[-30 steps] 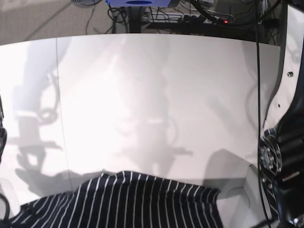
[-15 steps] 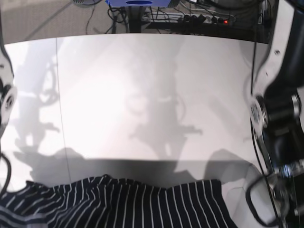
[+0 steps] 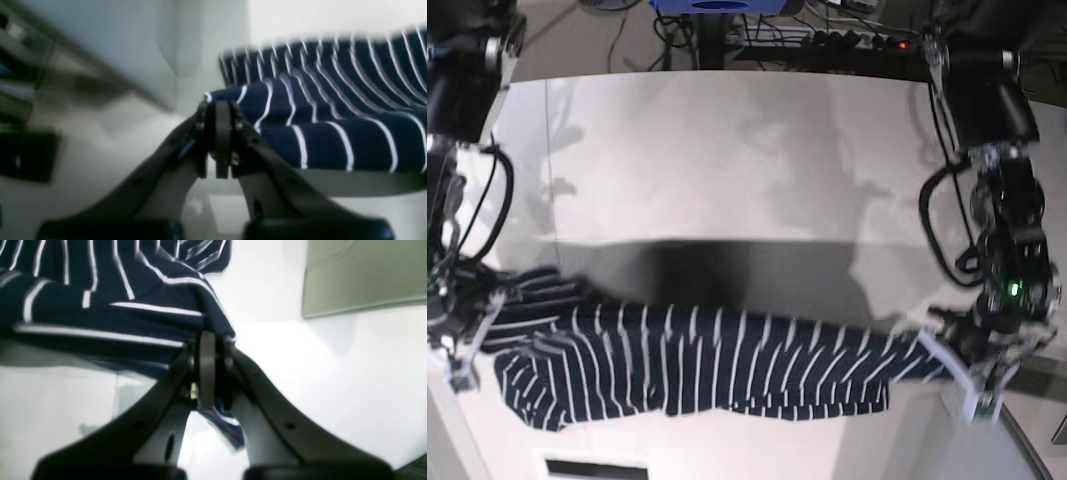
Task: Layout the t-shirt on the table in an organized manner, then fold the t-shirt properly
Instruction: 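Lay the shirt flat by sweeping both grippers back across the table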
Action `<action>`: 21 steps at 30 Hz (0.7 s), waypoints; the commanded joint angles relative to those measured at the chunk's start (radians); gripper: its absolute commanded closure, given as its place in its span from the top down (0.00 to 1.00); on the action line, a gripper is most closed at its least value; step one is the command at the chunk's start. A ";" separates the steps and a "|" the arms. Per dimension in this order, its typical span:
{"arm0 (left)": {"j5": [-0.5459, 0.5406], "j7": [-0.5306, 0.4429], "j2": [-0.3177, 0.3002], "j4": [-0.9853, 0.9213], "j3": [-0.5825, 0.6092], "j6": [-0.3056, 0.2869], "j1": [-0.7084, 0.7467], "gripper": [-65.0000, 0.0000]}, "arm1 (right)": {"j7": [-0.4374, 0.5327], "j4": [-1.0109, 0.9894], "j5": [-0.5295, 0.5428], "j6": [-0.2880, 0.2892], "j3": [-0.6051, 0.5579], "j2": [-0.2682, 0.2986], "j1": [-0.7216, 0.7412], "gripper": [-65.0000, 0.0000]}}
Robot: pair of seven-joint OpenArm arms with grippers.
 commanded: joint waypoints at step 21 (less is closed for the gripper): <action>0.024 -0.234 -0.048 -0.087 -0.125 -0.065 0.484 0.00 | 0.018 0.016 -0.007 -0.009 0.111 -0.084 -0.373 0.00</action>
